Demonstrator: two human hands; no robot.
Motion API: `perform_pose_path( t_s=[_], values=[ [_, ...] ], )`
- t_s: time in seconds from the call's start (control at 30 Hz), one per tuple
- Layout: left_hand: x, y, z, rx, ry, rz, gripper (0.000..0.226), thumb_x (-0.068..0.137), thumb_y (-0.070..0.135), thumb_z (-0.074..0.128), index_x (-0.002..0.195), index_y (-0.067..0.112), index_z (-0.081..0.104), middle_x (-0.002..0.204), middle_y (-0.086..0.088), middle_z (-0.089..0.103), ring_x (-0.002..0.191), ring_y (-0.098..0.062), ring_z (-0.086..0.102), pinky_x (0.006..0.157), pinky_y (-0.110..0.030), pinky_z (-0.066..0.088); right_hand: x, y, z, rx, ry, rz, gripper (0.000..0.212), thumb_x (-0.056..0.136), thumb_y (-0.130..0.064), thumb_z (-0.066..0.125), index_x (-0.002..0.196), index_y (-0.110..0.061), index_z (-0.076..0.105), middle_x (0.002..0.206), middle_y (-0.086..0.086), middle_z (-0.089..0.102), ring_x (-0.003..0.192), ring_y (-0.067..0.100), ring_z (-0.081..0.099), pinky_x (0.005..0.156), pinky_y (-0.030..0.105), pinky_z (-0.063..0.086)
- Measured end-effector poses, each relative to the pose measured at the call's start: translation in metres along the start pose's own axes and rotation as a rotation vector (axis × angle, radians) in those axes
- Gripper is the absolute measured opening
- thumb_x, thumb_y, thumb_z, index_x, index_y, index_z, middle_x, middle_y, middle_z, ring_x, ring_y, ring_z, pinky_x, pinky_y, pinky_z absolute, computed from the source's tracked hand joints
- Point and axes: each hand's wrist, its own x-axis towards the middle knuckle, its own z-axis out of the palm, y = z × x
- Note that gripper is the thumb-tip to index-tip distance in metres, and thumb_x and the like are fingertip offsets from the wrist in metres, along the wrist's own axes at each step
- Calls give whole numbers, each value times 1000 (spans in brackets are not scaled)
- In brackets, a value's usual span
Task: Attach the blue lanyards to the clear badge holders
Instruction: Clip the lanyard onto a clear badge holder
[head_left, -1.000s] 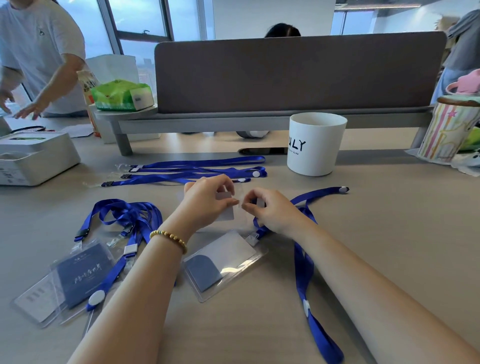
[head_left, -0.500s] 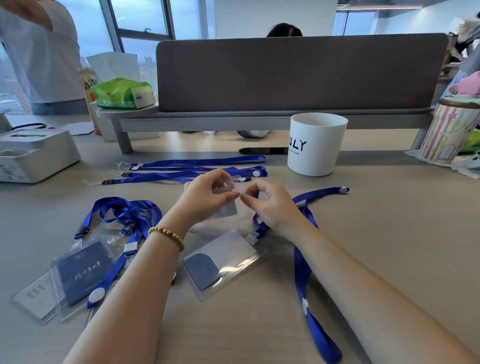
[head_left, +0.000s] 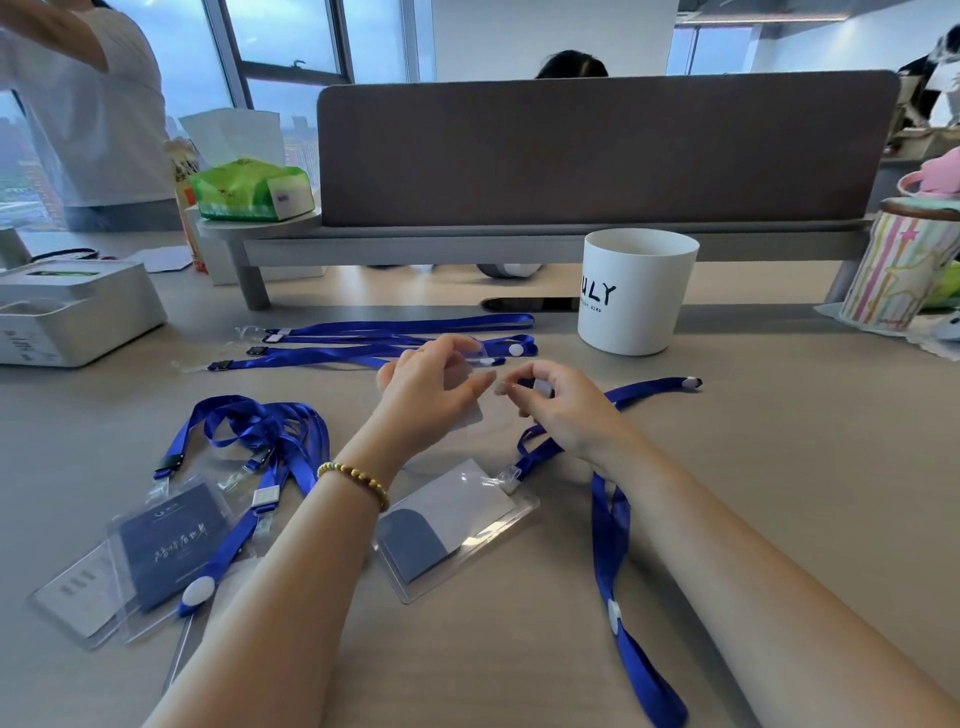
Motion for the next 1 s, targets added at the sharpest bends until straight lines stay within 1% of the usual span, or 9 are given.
perform_pose_path(
  t_s=[0.07, 0.17, 0.3, 0.43, 0.53, 0.67, 0.77, 0.87, 1.0],
  values=[
    [1, 0, -1, -50, -32, -1, 26, 83, 42, 60, 104, 40, 45, 101, 13, 54, 109, -20, 50, 103, -50, 35, 0, 0, 1, -24, 7, -14, 7, 95, -21, 51, 98, -21, 57, 81, -10, 55, 72, 2, 50, 55, 1, 41],
    [2, 2, -6, -109, -76, -16, 23, 81, 32, 66, 97, 34, 50, 91, 18, 53, 105, -19, 54, 101, -51, 37, 0, 0, 3, -41, 4, -23, 7, 95, -18, 50, 96, -18, 57, 79, -13, 54, 72, -1, 50, 59, 1, 40],
    [3, 6, -5, -96, -87, -28, 24, 80, 27, 67, 84, 36, 46, 85, 15, 54, 100, -22, 56, 99, -52, 40, 1, 1, 6, -78, 0, -46, 7, 96, -14, 49, 96, -16, 56, 94, 2, 61, 84, 7, 55, 73, 13, 42],
    [3, 12, 1, -7, -76, -59, 21, 84, 27, 64, 91, 29, 44, 81, 13, 52, 99, -23, 54, 102, -47, 36, 2, 2, 8, -151, 37, -72, 10, 95, -12, 49, 98, -9, 59, 104, 11, 62, 100, 21, 57, 87, 27, 46],
    [1, 18, 3, 65, -7, -67, 19, 86, 26, 60, 92, 26, 43, 83, 10, 52, 98, -19, 51, 97, -34, 26, 3, 2, 10, -202, 61, -102, 12, 95, -11, 49, 100, -7, 59, 98, 7, 58, 95, 19, 55, 83, 25, 46],
    [-2, 24, 8, 122, 112, -37, 18, 88, 23, 59, 91, 25, 41, 81, 10, 50, 90, -14, 45, 86, -29, 22, 4, 1, 8, -180, 93, -138, 11, 95, -9, 49, 96, -7, 60, 93, 6, 57, 89, 19, 54, 73, 17, 42],
    [-4, 24, 8, 131, 170, 26, 19, 87, 23, 59, 90, 25, 41, 83, 10, 51, 87, -13, 43, 83, -28, 20, 5, 3, 2, -133, 81, -131, 12, 94, -9, 49, 94, -9, 61, 94, 8, 60, 87, 21, 56, 78, 28, 45],
    [-6, 22, 4, 109, 89, 84, 20, 86, 26, 61, 90, 25, 42, 84, 10, 52, 91, -13, 44, 83, -27, 20, 4, 5, -2, -138, 3, -101, 12, 95, -11, 48, 93, -15, 59, 88, 3, 58, 80, 17, 52, 78, 31, 44],
    [-6, 24, 3, 107, 67, 89, 19, 86, 27, 61, 91, 25, 43, 87, 8, 52, 94, -14, 44, 85, -27, 21, 3, 4, -3, -194, 10, -134, 14, 95, -11, 48, 97, -8, 62, 96, 10, 61, 92, 24, 57, 85, 38, 48]
  ],
)
